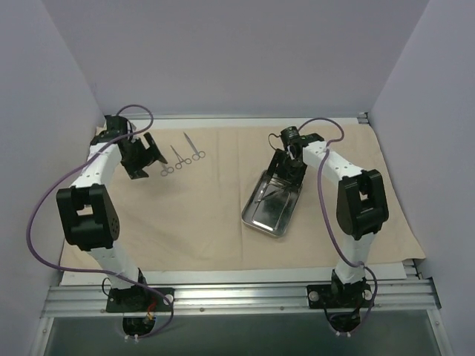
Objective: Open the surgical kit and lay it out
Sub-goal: Pick up the medical item from the container.
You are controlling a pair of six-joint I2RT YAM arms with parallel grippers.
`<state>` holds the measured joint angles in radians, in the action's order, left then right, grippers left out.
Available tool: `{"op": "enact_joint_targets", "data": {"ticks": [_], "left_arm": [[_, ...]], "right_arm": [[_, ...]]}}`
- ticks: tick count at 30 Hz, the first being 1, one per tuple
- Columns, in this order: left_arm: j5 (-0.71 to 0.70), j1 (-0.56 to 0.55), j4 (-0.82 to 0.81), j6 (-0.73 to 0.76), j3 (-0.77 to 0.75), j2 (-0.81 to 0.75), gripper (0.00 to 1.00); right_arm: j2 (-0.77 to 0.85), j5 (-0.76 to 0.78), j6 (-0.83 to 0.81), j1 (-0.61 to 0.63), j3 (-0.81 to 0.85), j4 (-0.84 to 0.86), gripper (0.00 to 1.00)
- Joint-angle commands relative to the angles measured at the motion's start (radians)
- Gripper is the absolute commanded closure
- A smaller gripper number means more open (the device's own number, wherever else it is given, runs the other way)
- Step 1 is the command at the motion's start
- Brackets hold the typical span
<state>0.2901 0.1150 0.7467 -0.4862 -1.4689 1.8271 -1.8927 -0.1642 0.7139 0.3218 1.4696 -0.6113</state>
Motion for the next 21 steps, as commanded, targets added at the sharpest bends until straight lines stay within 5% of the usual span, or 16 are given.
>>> {"op": "enact_joint_targets", "data": {"ticks": [1, 17, 21], "left_arm": [[-0.123, -0.104, 0.037, 0.026, 0.009, -0.078, 0.06], [0.001, -0.23, 0.011, 0.153, 0.028, -0.19, 0.0], [0.064, -0.244, -0.006, 0.162, 0.028, -0.195, 0.15]], "right_arm": [[-0.003, 0.063, 0.137, 0.022, -0.051, 0.047, 0.36], [-0.121, 0.144, 0.354, 0.03, -0.081, 0.058, 0.46], [-0.149, 0.115, 0.36, 0.03, -0.095, 0.056, 0.56]]}}
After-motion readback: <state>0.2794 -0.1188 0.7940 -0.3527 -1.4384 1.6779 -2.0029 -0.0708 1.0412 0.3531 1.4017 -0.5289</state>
